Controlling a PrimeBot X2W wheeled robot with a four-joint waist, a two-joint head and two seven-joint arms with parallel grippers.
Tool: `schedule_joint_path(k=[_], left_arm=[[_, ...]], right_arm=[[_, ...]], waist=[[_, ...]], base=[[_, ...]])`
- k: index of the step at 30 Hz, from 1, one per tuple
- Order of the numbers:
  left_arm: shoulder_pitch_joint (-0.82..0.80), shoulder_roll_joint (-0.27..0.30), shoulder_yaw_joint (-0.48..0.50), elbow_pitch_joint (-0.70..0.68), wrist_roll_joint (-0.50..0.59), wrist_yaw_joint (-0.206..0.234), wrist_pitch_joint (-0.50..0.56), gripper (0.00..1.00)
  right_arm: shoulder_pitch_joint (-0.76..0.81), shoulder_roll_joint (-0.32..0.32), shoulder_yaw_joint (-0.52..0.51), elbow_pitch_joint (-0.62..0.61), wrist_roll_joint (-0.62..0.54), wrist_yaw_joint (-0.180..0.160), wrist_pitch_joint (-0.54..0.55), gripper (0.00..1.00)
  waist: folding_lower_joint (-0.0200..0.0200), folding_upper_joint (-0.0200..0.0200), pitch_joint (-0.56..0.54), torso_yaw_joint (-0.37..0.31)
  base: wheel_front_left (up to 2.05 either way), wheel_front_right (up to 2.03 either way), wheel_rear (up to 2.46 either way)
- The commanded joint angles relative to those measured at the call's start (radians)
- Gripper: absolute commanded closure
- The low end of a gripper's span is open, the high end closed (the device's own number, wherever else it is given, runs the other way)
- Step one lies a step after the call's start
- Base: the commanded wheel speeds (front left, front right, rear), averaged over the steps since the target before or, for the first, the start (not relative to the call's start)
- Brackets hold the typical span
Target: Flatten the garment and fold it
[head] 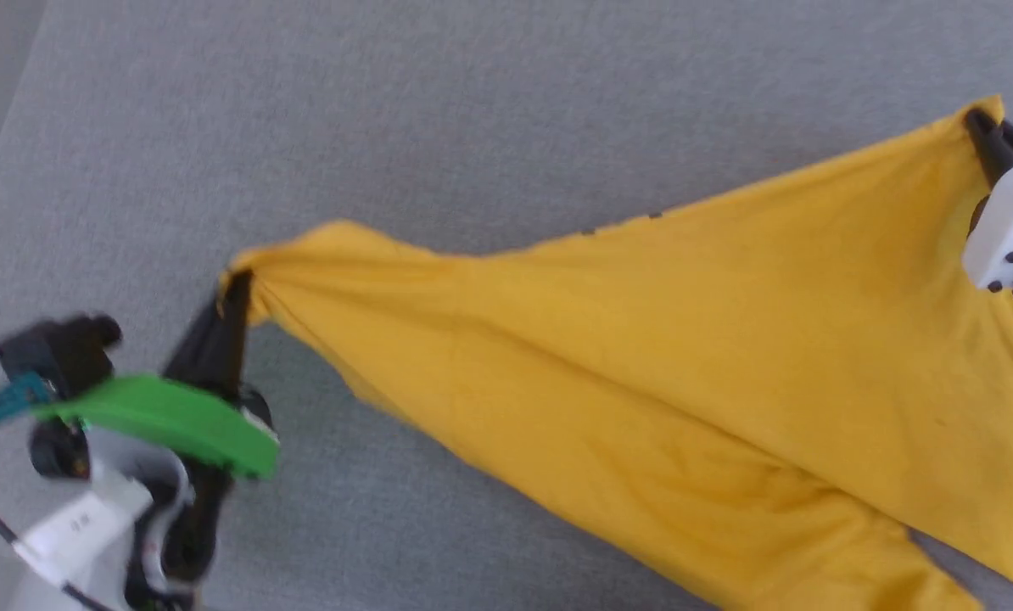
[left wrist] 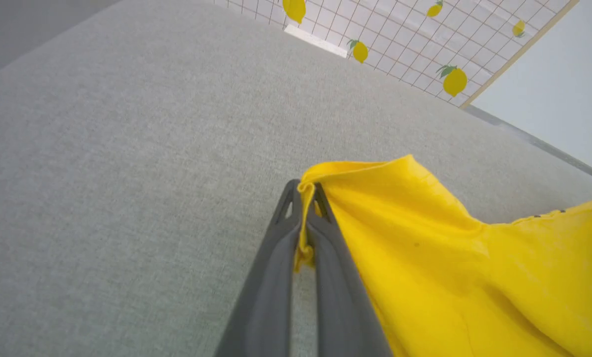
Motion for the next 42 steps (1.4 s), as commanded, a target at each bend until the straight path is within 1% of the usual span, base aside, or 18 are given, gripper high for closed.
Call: schedule_joint_path(k=[1,4,7,11,13,19,22,26,31,35,39,42], left_arm=[[-0.063,0.017,0.010,0.004,0.022,0.011,0.004,1.00],[-0.161,0.039,0.001,0.018,0.045,0.011,0.031,1.00],[-0.288,0.061,-0.013,0.044,0.069,0.001,0.058,1.00],[-0.462,0.073,-0.030,0.091,0.105,-0.004,0.071,1.00],[-0.541,0.069,-0.038,0.116,0.118,-0.003,0.074,1.00],[-0.748,0.071,-0.069,0.210,0.150,-0.014,0.106,1.00],[-0.838,0.069,-0.083,0.244,0.163,-0.019,0.120,1.00],[-0.948,0.051,-0.094,0.287,0.157,-0.014,0.161,1.00],[-1.067,0.049,-0.119,0.336,0.164,-0.011,0.234,1.00],[-1.141,0.054,-0.136,0.374,0.173,-0.007,0.291,1.00],[-1.215,0.064,-0.147,0.413,0.190,-0.004,0.323,1.00],[-1.294,0.070,-0.145,0.441,0.216,0.011,0.319,1.00]], right_arm=[[-0.011,0.008,-0.012,-0.002,0.006,-0.002,-0.034,1.00],[-0.034,0.010,-0.016,0.004,0.010,-0.002,-0.088,1.00],[-0.077,0.012,-0.024,0.013,0.009,-0.002,-0.151,1.00],[-0.156,0.014,-0.018,0.027,0.004,-0.002,-0.226,1.00],[-0.198,0.014,-0.004,0.037,0.003,-0.002,-0.250,1.00],[-0.304,0.015,0.045,0.076,0.012,-0.002,-0.275,1.00],[-0.349,0.013,0.071,0.092,0.019,-0.002,-0.270,1.00],[-0.407,0.007,0.108,0.110,0.034,-0.002,-0.246,1.00],[-0.471,0.011,0.157,0.125,0.049,-0.002,-0.199,1.00],[-0.516,0.017,0.176,0.138,0.051,-0.002,-0.158,1.00],[-0.568,0.037,0.167,0.167,0.039,-0.002,-0.116,1.00],[-0.621,0.055,0.154,0.189,0.009,-0.002,-0.094,1.00]], waist=[[0.0000,0.0000,-0.108,-0.082],[0.0000,0.0000,-0.157,-0.103],[0.0000,0.0000,-0.206,-0.121],[0.0000,0.0000,-0.255,-0.142],[0.0000,0.0000,-0.278,-0.153],[0.0000,0.0000,-0.329,-0.184],[0.0000,0.0000,-0.344,-0.197],[0.0000,0.0000,-0.354,-0.213],[0.0000,0.0000,-0.348,-0.234],[0.0000,0.0000,-0.314,-0.247],[0.0000,0.0000,-0.241,-0.262],[0.0000,0.0000,-0.154,-0.278]], base=[[0.00,0.00,0.00],[0.00,0.00,0.00],[0.00,0.00,0.00],[0.00,0.00,0.00],[0.00,0.00,0.00],[0.00,0.00,0.00],[0.00,0.00,0.00],[0.00,0.00,0.00],[0.00,0.00,0.00],[0.00,0.00,0.00],[0.00,0.00,0.00],[0.00,0.00,0.00]])
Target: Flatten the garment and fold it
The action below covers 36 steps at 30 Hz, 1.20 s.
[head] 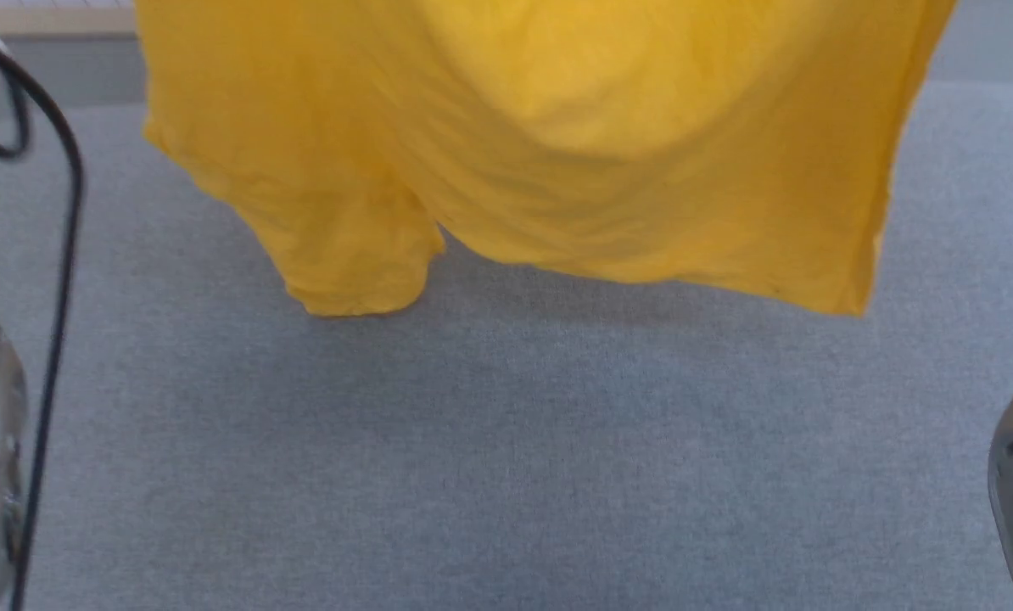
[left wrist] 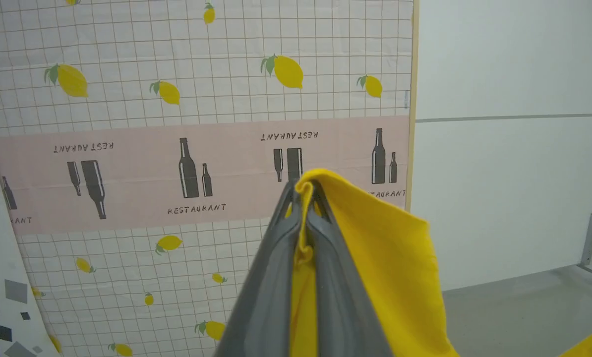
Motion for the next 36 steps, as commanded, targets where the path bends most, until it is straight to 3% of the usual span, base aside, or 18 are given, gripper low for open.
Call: schedule_joint_path(k=[1,11,21,29,36], left_arm=[[-0.054,0.007,-0.001,0.010,0.020,0.005,-0.017,1.00],[-0.314,-0.002,0.013,0.119,0.093,-0.025,-0.289,1.00],[-0.477,0.002,0.047,0.242,0.091,-0.082,-0.534,1.00],[-0.394,0.039,0.041,0.284,0.096,-0.131,-0.669,1.00],[-0.227,0.086,0.064,0.242,0.056,-0.158,-0.692,1.00]], right_arm=[[-0.039,0.011,-0.005,0.012,-0.020,-0.002,0.001,1.00],[-0.283,0.073,-0.034,0.149,-0.154,-0.002,-0.133,1.00],[-0.463,0.077,-0.068,0.284,-0.265,-0.002,-0.369,1.00],[-0.453,0.042,-0.061,0.372,-0.319,-0.002,-0.501,1.00],[-0.374,-0.015,0.013,0.388,-0.238,-0.002,-0.537,1.00]], waist=[[0.0000,-0.0001,0.123,-0.030],[0.0000,-0.0001,0.390,-0.077],[0.0000,-0.0001,0.542,-0.038],[0.0000,-0.0001,0.638,0.004],[0.0000,-0.0001,0.630,0.031]], base=[[0.00,0.00,0.00],[0.00,0.00,0.00],[0.00,0.00,0.00],[0.00,0.00,0.00],[0.00,0.00,0.00]])
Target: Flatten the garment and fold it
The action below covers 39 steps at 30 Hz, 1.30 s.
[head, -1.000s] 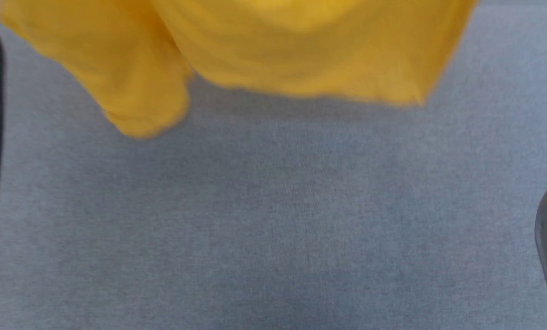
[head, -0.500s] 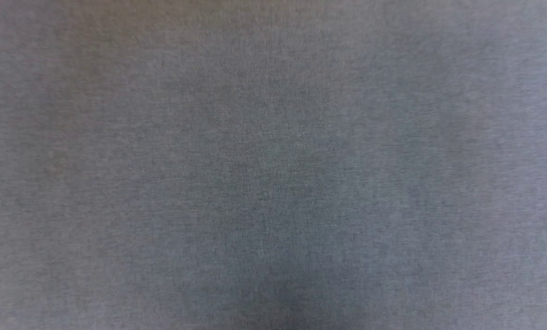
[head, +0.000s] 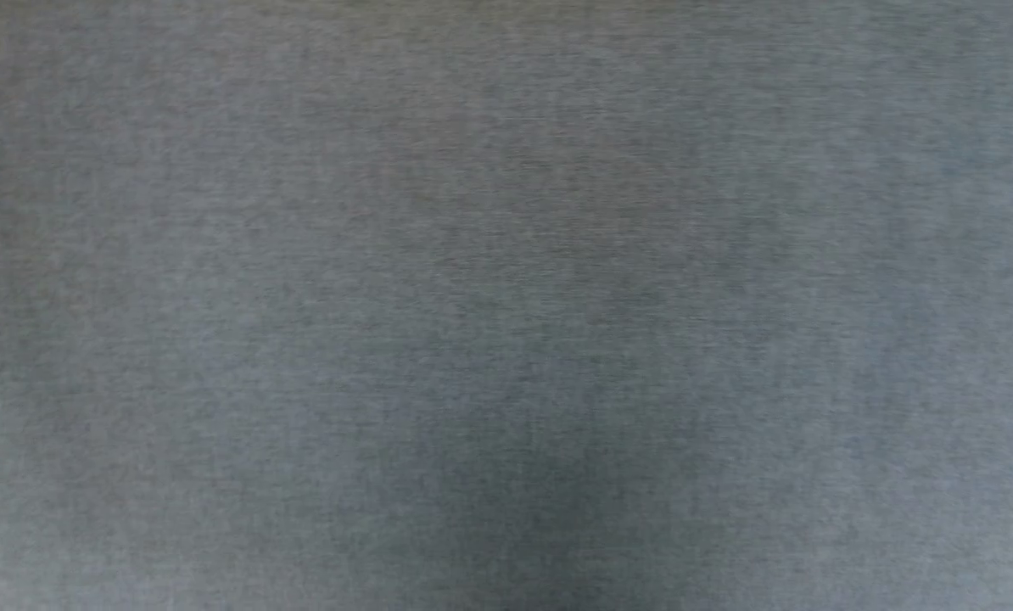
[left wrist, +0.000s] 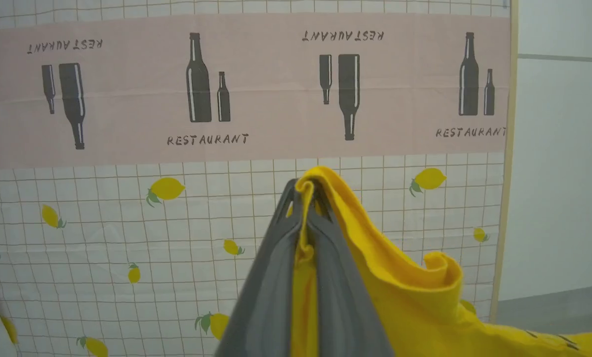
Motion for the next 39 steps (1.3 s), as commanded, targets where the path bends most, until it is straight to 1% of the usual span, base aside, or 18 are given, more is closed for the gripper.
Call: schedule_joint_path(k=[1,4,6,7,9,11,13,16,19,21,23,27,29,32,34,36,39], left_arm=[[0.050,0.020,0.003,-0.033,-0.010,-0.009,-0.001,1.00],[0.175,0.047,0.015,-0.127,-0.034,-0.012,0.018,1.00],[0.282,0.061,0.030,-0.210,-0.063,-0.005,0.044,1.00],[0.358,0.073,0.041,-0.274,-0.080,0.001,0.060,1.00],[0.483,0.087,0.059,-0.378,-0.102,0.023,0.087,1.00],[0.615,0.094,0.075,-0.489,-0.116,0.056,0.112,1.00],[0.734,0.101,0.079,-0.580,-0.124,0.079,0.139,1.00],[0.930,0.103,0.085,-0.719,-0.128,0.127,0.172,1.00],[1.113,0.102,0.078,-0.817,-0.121,0.171,0.201,1.00],[1.228,0.106,0.064,-0.853,-0.113,0.193,0.226,1.00],[1.339,0.106,0.045,-0.872,-0.122,0.209,0.261,1.00],[1.536,0.117,-0.014,-0.873,-0.144,0.233,0.359,1.00],[1.609,0.141,-0.059,-0.849,-0.142,0.224,0.413,1.00],[1.691,0.145,-0.125,-0.797,-0.180,0.206,0.497,1.00],[1.731,0.161,-0.168,-0.758,-0.196,0.191,0.562,1.00],[1.762,0.158,-0.200,-0.731,-0.229,0.181,0.611,1.00],[1.793,0.143,-0.221,-0.707,-0.274,0.175,0.650,1.00]], right_arm=[[0.035,-0.020,0.017,-0.021,0.035,-0.002,-0.009,1.00],[0.119,-0.063,0.058,-0.091,0.118,-0.002,-0.001,1.00],[0.199,-0.096,0.074,-0.163,0.176,-0.002,0.017,1.00],[0.260,-0.119,0.079,-0.222,0.212,-0.002,0.035,1.00],[0.361,-0.149,0.072,-0.321,0.257,-0.002,0.066,1.00],[0.473,-0.171,0.050,-0.423,0.294,-0.002,0.105,1.00],[0.576,-0.179,0.023,-0.513,0.317,-0.002,0.138,1.00],[0.757,-0.176,-0.024,-0.647,0.340,-0.002,0.183,1.00],[0.919,-0.152,-0.068,-0.745,0.347,-0.002,0.208,1.00],[1.013,-0.131,-0.088,-0.795,0.344,-0.002,0.216,1.00],[1.102,-0.111,-0.099,-0.829,0.341,-0.002,0.217,1.00],[1.258,-0.073,-0.120,-0.857,0.347,-0.002,0.213,1.00],[1.326,-0.058,-0.129,-0.856,0.350,-0.002,0.210,1.00],[1.429,-0.056,-0.132,-0.832,0.342,-0.002,0.209,1.00],[1.487,-0.048,-0.134,-0.812,0.340,-0.002,0.205,1.00],[1.541,-0.040,-0.135,-0.792,0.336,-0.002,0.197,1.00],[1.624,-0.029,-0.145,-0.758,0.318,-0.002,0.187,1.00]], waist=[[-0.0003,0.0000,-0.011,0.024],[-0.0003,0.0000,-0.045,0.035],[-0.0003,0.0000,-0.075,0.041],[-0.0003,0.0000,-0.095,0.046],[-0.0003,0.0000,-0.125,0.052],[-0.0003,0.0000,-0.153,0.062],[-0.0003,0.0000,-0.177,0.068],[-0.0003,0.0000,-0.216,0.075],[-0.0003,0.0000,-0.251,0.079],[-0.0003,0.0000,-0.274,0.080],[-0.0003,0.0000,-0.296,0.080],[-0.0003,0.0000,-0.338,0.081],[-0.0003,0.0000,-0.357,0.083],[-0.0003,0.0000,-0.390,0.091],[-0.0003,0.0000,-0.410,0.093],[-0.0003,0.0000,-0.429,0.095],[-0.0003,0.0000,-0.456,0.102]], base=[[0.00,0.00,0.00],[0.00,0.00,0.00],[0.00,0.00,0.00],[0.00,0.00,0.00],[0.00,0.00,0.00],[0.00,0.00,0.00],[0.00,0.00,0.00],[0.00,0.00,0.00],[0.00,0.00,0.00],[0.00,0.00,0.00],[0.00,0.00,0.00],[0.00,0.00,0.00],[0.00,0.00,0.00],[0.00,0.00,0.00],[0.00,0.00,0.00],[0.00,0.00,0.00],[0.00,0.00,0.00]])
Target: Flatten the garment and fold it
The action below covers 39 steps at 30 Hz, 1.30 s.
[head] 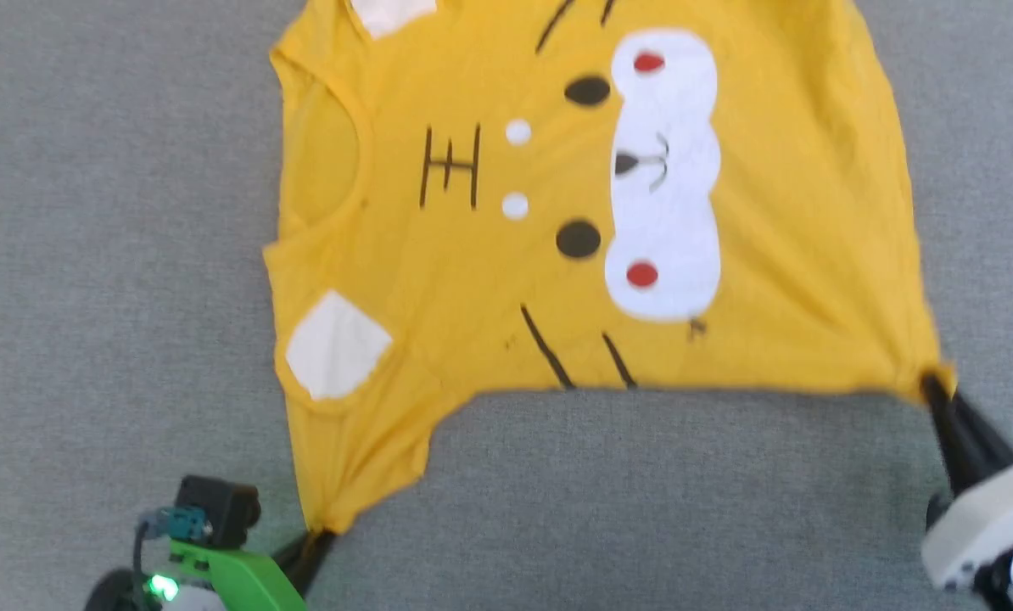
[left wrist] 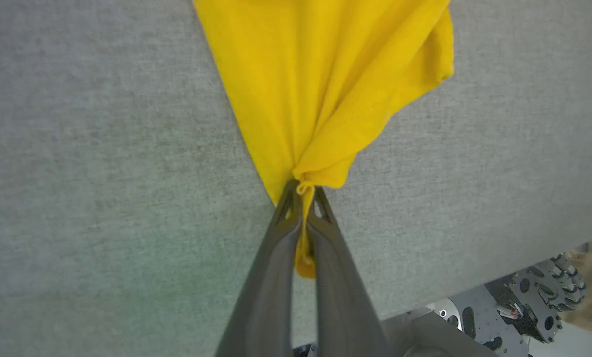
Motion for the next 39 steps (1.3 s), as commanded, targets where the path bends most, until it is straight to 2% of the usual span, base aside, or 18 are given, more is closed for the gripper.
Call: schedule_joint_path(k=[1,11,15,20,26,31,39], left_arm=[[0.048,-0.004,-0.020,0.029,-0.021,-0.004,0.028,1.00],[0.145,0.029,-0.031,0.047,-0.106,0.004,0.123,1.00],[0.184,0.031,-0.037,0.030,-0.158,0.003,0.163,1.00],[0.188,0.029,0.008,-0.019,-0.162,0.006,0.102,1.00],[0.105,0.028,0.069,-0.101,-0.106,-0.016,-0.014,1.00],[-0.018,0.025,0.109,-0.147,-0.046,-0.036,-0.093,1.00],[-0.244,0.002,0.140,-0.112,0.033,-0.079,-0.208,1.00]], right_arm=[[0.037,0.000,-0.004,0.014,-0.017,-0.002,-0.007,1.00],[0.261,-0.031,0.042,0.064,0.026,-0.002,0.154,1.00],[0.332,-0.033,0.039,0.051,0.087,-0.002,0.272,1.00],[0.363,-0.029,0.005,-0.010,0.115,-0.002,0.317,1.00],[0.293,-0.050,-0.006,-0.082,0.096,-0.002,0.251,1.00],[0.167,-0.098,-0.004,-0.122,0.070,-0.002,0.194,1.00],[-0.042,-0.181,0.010,-0.113,0.032,-0.002,0.172,1.00]], waist=[[0.0001,0.0000,-0.035,0.013],[0.0001,0.0000,-0.079,0.021],[0.0001,0.0000,-0.095,0.027],[0.0001,0.0000,-0.106,0.036],[0.0001,0.0000,-0.114,0.034],[0.0001,0.0000,-0.088,0.025],[0.0001,0.0000,0.004,0.022]], base=[[0.00,0.00,0.00],[0.00,0.00,0.00],[0.00,0.00,0.00],[0.00,0.00,0.00],[0.00,0.00,0.00],[0.00,0.00,0.00],[0.00,0.00,0.00]])
